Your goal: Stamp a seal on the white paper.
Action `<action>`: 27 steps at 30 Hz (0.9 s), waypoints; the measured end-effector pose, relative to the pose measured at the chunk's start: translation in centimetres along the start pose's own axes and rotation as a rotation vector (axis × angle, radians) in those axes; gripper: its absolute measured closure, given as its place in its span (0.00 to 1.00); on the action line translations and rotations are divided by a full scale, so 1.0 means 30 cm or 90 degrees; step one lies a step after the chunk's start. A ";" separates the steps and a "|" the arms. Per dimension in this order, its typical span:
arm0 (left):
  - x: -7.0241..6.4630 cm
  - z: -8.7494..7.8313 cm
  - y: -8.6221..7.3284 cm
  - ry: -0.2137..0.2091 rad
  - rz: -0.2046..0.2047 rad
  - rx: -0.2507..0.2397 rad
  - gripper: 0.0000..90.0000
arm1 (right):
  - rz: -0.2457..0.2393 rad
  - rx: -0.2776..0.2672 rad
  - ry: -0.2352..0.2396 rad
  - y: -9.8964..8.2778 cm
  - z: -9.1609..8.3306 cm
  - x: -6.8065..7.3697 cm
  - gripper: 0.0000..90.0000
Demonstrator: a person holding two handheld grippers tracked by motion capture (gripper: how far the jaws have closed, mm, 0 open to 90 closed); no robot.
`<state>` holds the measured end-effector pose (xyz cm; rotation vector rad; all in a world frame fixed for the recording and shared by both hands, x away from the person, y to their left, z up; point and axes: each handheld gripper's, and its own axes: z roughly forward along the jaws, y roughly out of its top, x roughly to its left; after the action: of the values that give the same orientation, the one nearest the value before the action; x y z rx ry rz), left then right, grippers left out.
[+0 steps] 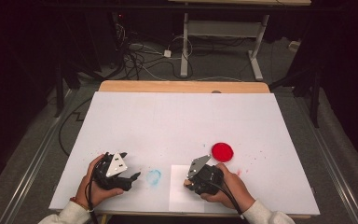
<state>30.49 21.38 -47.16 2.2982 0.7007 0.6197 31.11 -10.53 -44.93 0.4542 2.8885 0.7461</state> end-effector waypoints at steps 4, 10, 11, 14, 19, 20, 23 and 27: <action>0.000 0.000 -0.001 -0.001 0.000 0.000 0.19 | 0.006 0.007 0.008 -0.003 0.010 -0.008 0.84; -0.003 -0.001 0.001 -0.001 0.003 0.001 0.19 | 0.010 0.009 0.011 -0.003 0.014 -0.009 0.84; -0.004 -0.001 0.002 -0.001 0.002 0.001 0.19 | 0.011 0.011 0.010 -0.003 0.014 -0.010 0.84; -0.006 0.000 0.002 -0.001 0.003 0.001 0.19 | 0.013 0.007 0.014 -0.005 0.016 -0.013 0.84; -0.009 0.003 0.005 -0.002 0.004 0.003 0.19 | 0.010 0.010 0.008 -0.003 0.017 -0.006 0.84; -0.009 0.003 0.005 -0.002 0.004 0.003 0.19 | 0.009 0.010 0.007 -0.004 0.017 -0.006 0.84; -0.010 0.004 0.005 -0.001 0.005 0.005 0.19 | 0.009 0.008 0.004 -0.004 0.018 -0.004 0.85; -0.011 0.003 0.006 -0.001 0.006 0.005 0.19 | 0.009 0.008 0.004 -0.004 0.018 -0.004 0.85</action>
<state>30.35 21.04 -47.17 2.3098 0.6927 0.6207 31.29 -10.41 -45.46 0.4748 2.9000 0.7326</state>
